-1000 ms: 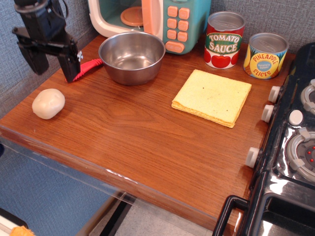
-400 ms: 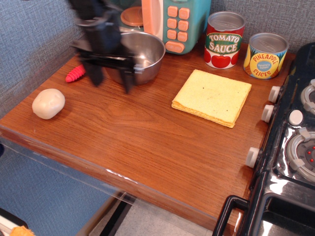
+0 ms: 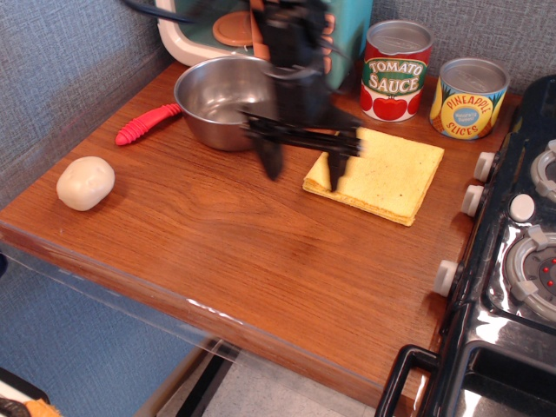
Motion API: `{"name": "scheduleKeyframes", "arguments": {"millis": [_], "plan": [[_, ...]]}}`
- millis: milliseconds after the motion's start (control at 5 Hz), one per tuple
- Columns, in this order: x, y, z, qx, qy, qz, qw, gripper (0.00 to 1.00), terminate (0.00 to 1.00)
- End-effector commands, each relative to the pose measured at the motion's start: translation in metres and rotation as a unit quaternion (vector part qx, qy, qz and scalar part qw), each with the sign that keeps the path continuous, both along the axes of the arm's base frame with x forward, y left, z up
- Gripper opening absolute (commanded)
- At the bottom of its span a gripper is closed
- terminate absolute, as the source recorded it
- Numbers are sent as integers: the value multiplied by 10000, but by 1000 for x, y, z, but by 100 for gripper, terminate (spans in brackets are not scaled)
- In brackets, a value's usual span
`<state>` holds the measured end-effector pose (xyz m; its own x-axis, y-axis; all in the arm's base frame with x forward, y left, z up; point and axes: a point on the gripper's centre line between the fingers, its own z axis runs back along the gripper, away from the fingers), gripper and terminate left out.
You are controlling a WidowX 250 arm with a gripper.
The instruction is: Move the sponge to the front edge of the table.
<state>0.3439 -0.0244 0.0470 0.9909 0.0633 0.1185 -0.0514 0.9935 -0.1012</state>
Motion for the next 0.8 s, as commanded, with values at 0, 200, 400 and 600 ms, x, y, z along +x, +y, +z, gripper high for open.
{"name": "scheduleKeyframes", "arguments": {"millis": [0,200,400,600], "plan": [[61,-23,4,36,-370,136,9992,100,0],[82,-27,9,103,-451,-6,9989,100,0],[89,-30,11,16,-434,-98,9990,100,0],[88,-33,7,9,-321,-162,9994,100,0]]}}
